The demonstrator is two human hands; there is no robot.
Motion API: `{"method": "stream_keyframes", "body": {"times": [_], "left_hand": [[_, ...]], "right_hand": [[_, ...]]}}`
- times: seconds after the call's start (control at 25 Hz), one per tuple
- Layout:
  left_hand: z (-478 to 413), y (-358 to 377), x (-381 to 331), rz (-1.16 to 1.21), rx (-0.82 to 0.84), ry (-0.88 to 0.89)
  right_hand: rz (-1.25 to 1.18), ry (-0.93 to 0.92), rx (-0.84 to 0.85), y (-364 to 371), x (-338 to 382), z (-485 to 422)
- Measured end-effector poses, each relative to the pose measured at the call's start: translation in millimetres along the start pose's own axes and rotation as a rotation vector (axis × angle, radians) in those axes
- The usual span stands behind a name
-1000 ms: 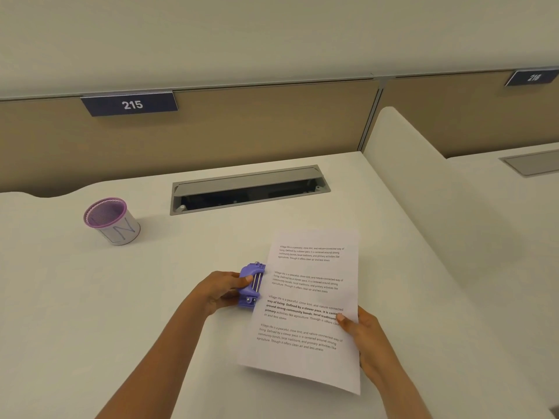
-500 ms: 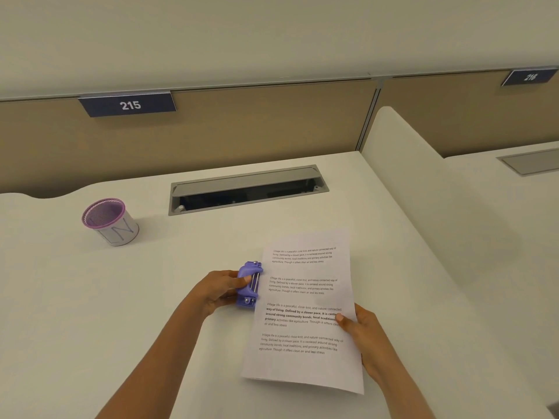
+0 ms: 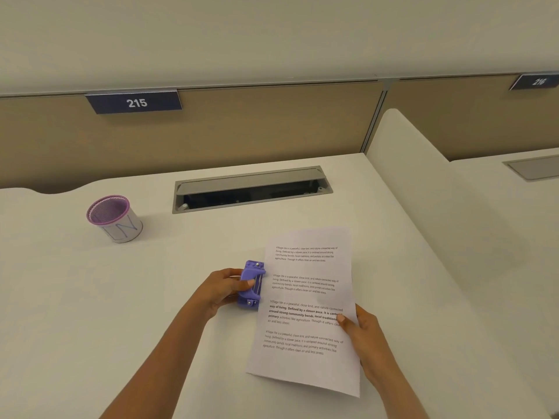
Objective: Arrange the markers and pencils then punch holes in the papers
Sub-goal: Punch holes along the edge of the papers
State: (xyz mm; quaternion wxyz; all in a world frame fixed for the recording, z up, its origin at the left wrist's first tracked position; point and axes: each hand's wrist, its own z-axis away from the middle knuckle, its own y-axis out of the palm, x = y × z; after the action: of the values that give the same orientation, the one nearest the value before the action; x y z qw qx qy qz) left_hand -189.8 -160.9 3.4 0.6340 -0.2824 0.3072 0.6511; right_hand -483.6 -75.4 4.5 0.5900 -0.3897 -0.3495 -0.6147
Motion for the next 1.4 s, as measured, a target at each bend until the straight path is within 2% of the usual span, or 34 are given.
{"method": "stream_keyframes", "body": {"times": [0.48,1.0,1.2,1.4], "left_hand": [[-2,-5,2,0.056,0.013,0.006],[-4,-1,1,0.004,0.013,0.013],[-2,-1,4,0.004,0.006,-0.008],[1,6,7,-0.018,-0.082,-0.004]], "right_hand": [[0.028,-0.04,-0.017,0,4,-6],[0.009,-0.028,0.055,10,6,-12],[-0.062,0.039,0.127,7,5,-18],[-0.067,0.136,0.191,2,9,-37]]}}
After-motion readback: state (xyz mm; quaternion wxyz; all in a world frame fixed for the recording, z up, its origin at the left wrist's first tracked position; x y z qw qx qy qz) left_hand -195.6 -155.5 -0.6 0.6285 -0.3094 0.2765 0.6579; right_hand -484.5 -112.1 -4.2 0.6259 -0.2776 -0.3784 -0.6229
